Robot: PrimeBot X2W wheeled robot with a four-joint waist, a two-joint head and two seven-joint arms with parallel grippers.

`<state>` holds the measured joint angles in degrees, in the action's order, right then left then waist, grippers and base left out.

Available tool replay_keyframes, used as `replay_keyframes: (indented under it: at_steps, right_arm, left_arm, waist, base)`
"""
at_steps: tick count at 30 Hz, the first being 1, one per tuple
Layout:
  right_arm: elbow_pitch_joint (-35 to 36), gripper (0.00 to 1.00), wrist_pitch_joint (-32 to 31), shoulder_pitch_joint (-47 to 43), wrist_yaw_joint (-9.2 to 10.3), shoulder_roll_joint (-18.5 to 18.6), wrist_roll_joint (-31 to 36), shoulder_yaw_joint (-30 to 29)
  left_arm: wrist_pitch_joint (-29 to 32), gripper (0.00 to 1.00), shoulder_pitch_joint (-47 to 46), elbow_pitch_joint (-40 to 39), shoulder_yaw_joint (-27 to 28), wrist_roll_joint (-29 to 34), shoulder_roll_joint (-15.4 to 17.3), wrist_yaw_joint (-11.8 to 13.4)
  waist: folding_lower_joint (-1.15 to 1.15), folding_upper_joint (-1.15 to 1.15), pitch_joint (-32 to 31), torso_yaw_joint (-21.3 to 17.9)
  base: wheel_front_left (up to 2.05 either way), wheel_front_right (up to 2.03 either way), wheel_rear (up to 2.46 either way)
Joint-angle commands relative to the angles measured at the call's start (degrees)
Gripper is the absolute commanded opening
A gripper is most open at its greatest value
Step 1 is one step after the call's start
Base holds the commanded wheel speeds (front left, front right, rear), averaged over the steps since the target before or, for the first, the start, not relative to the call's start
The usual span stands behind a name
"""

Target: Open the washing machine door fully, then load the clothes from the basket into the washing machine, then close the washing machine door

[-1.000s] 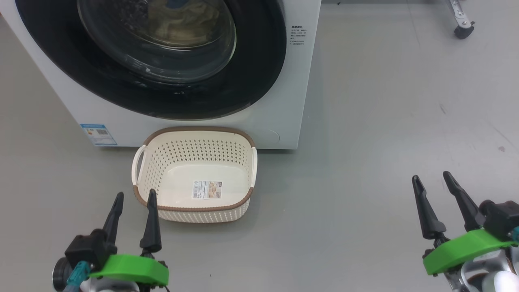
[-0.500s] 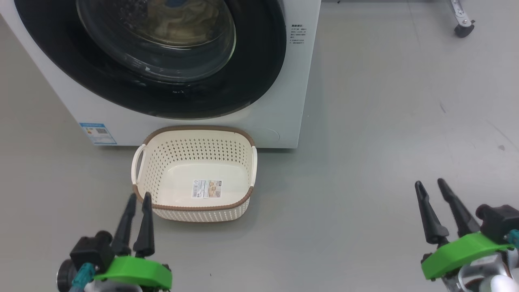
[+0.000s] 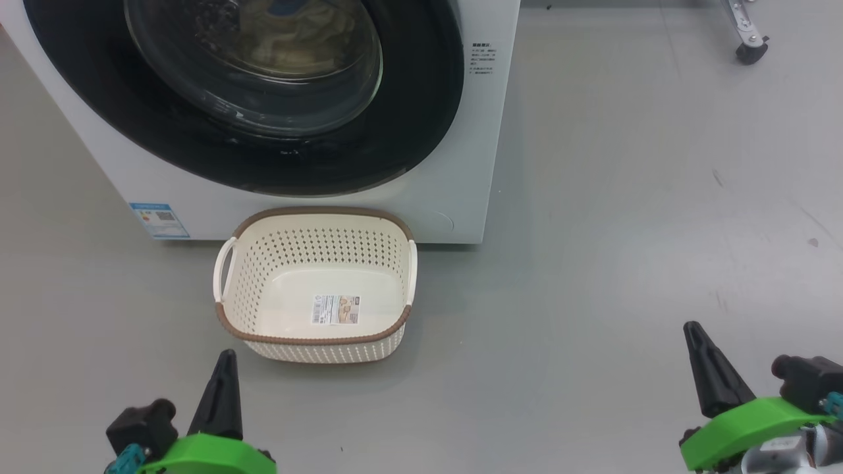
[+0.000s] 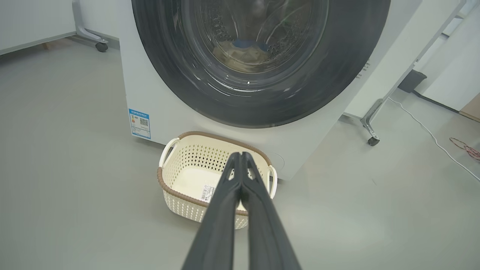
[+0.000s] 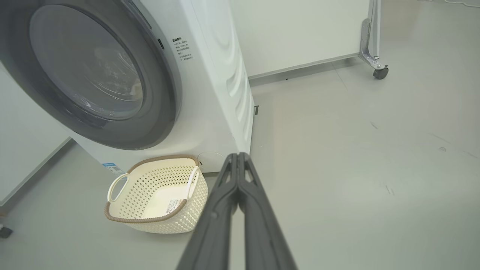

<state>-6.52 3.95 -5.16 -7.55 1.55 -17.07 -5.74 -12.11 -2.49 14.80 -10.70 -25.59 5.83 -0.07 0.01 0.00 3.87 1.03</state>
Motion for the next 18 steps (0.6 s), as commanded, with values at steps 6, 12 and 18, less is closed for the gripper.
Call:
replay_keyframes:
  at_steps: [6, 12, 18]
  right_arm:
    - [1.1, 0.00, -0.8, 2.9, 0.01, 0.6, -5.1, -0.3]
    - [0.6, 0.00, -1.3, 3.4, 0.01, 0.7, -9.1, -0.4]
    - [0.2, 0.00, -1.7, 3.8, 0.02, 0.7, -12.4, -0.4]
  left_arm:
    - [1.2, 0.00, -2.3, -1.7, 2.0, -4.3, 0.0, -0.8]
    - [2.1, 0.00, -2.4, -1.7, 2.9, -7.8, -0.1, -1.2]
    - [3.0, 0.00, -2.5, -1.6, 3.6, -10.8, -0.3, -1.5]
  waist:
    - [0.00, 0.00, -0.2, -0.1]
    - [0.00, 0.00, -0.4, -0.1]
    - [0.00, 0.00, -0.6, -0.2]
  base:
    - [0.00, 0.00, 0.00]
    - [0.00, 0.00, 0.00]
    - [0.00, 0.00, 0.00]
